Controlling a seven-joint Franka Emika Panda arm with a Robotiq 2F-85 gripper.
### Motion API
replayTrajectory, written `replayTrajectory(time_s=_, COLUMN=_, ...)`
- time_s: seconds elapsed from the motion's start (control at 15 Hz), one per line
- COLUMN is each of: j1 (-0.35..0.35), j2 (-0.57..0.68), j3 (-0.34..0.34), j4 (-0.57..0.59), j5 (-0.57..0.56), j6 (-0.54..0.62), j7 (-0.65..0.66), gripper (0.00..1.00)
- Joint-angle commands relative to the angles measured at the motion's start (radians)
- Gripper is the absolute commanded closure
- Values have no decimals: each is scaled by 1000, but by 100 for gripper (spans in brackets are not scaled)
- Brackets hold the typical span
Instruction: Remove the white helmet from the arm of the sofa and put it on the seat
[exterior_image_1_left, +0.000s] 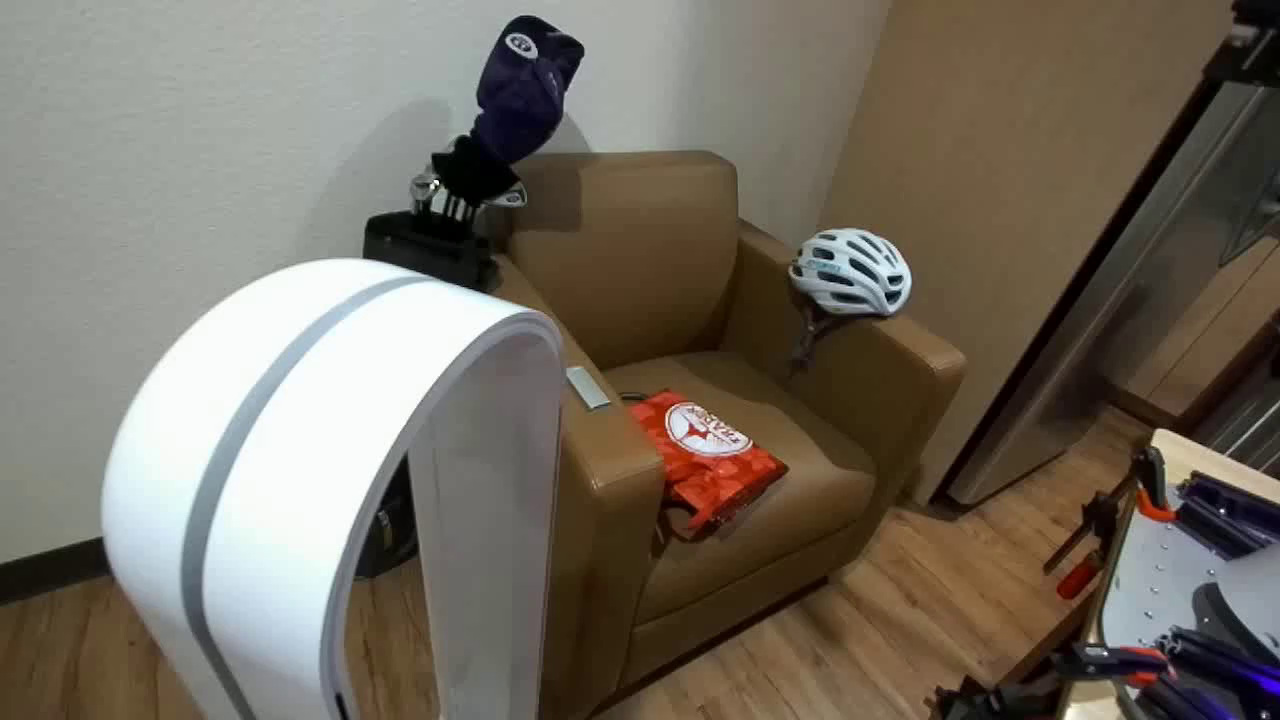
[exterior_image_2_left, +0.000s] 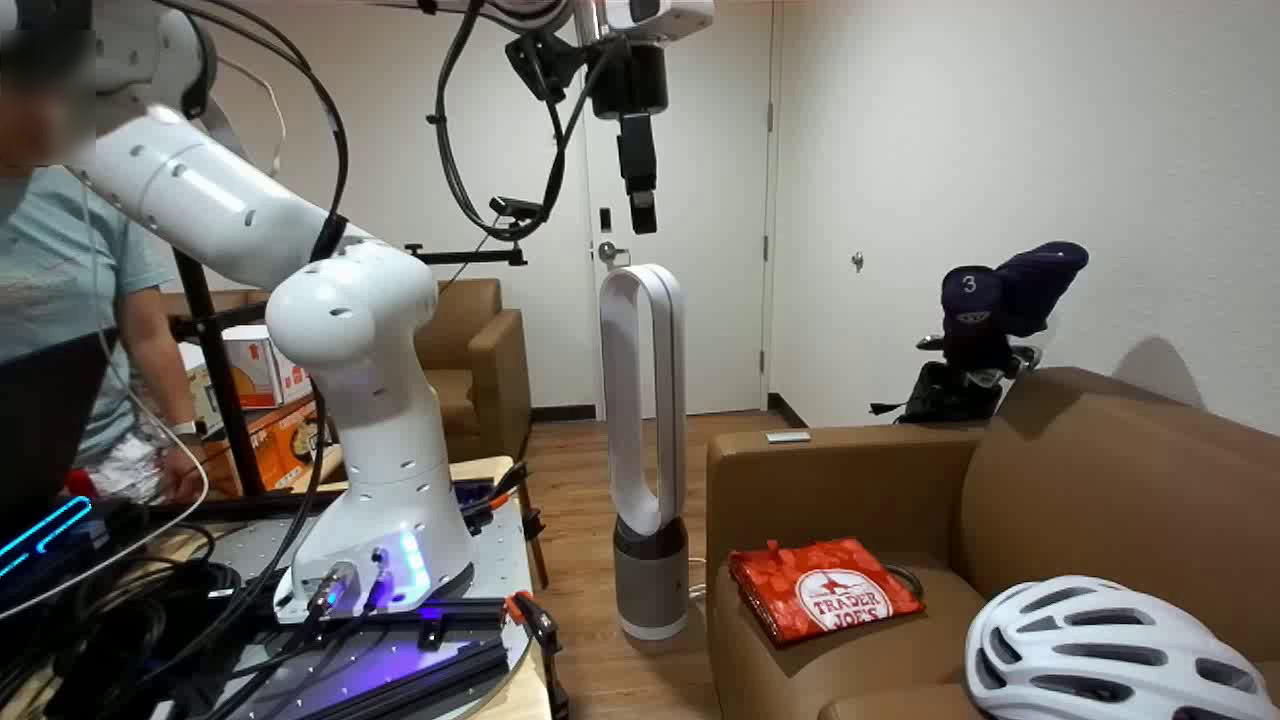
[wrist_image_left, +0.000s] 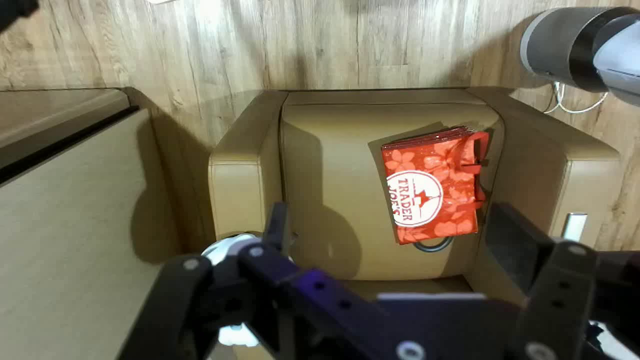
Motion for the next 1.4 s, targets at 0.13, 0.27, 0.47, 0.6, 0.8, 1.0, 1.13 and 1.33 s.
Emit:
replayTrajectory(time_s=0.13, j1=16, j2=0, j3=-11, j4=3, j5=-9, j6=-4, j7=9, gripper=0)
replayTrajectory(time_s=0.27, j1=16, j2=0, j3=-11, j4=3, j5=-9, j6=-4, j7=9, gripper=0)
replayTrajectory(time_s=0.47, j1=16, j2=0, j3=-11, j4=3, j5=-9, j6=-4, j7=9, gripper=0)
replayTrajectory(time_s=0.6, j1=16, j2=0, j3=-11, j4=3, j5=-9, j6=-4, j7=9, gripper=0)
replayTrajectory(time_s=0.8, j1=16, j2=0, j3=-11, j4=3, j5=-9, j6=-4, j7=9, gripper=0)
replayTrajectory(time_s=1.0, j1=9, j2=76, j3=-22, j4=65, j5=-17, j6=39, j7=14, gripper=0)
replayTrajectory(time_s=1.13, j1=5, j2=143, j3=-30, j4=125, j5=-23, j6=94, j7=17, gripper=0)
replayTrajectory(time_s=1.33, j1=4, j2=276, j3=-32, j4=237, j5=-48, j6=157, j7=11, gripper=0)
